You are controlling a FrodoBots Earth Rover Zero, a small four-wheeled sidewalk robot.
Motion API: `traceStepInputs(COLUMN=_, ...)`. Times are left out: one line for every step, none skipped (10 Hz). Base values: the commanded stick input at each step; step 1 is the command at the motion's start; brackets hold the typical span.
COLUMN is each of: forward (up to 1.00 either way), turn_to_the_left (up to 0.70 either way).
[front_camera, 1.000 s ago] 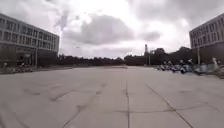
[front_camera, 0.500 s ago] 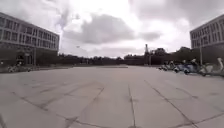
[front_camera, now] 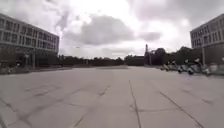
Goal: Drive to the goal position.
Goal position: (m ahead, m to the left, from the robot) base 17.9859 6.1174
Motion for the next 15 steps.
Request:
traceStepInputs(forward=0.70, turn_to_the_left=0.00)
traceStepInputs(forward=0.70, turn_to_the_left=0.00)
traceStepInputs(forward=0.70, turn_to_the_left=0.00)
traceStepInputs(forward=0.70, turn_to_the_left=0.00)
traceStepInputs(forward=0.70, turn_to_the_left=0.00)
traceStepInputs(forward=0.70, turn_to_the_left=0.00)
traceStepInputs(forward=0.70, turn_to_the_left=0.00)
traceStepInputs(forward=0.70, turn_to_the_left=0.00)
traceStepInputs(forward=0.70, turn_to_the_left=0.00)
traceStepInputs(forward=0.70, turn_to_the_left=0.00)
traceStepInputs(forward=0.70, turn_to_the_left=0.00)
traceStepInputs(forward=0.70, turn_to_the_left=0.00)
traceStepInputs(forward=0.70, turn_to_the_left=0.00)
traceStepInputs(forward=0.70, turn_to_the_left=0.00)
traceStepInputs(forward=0.70, turn_to_the_left=0.00)
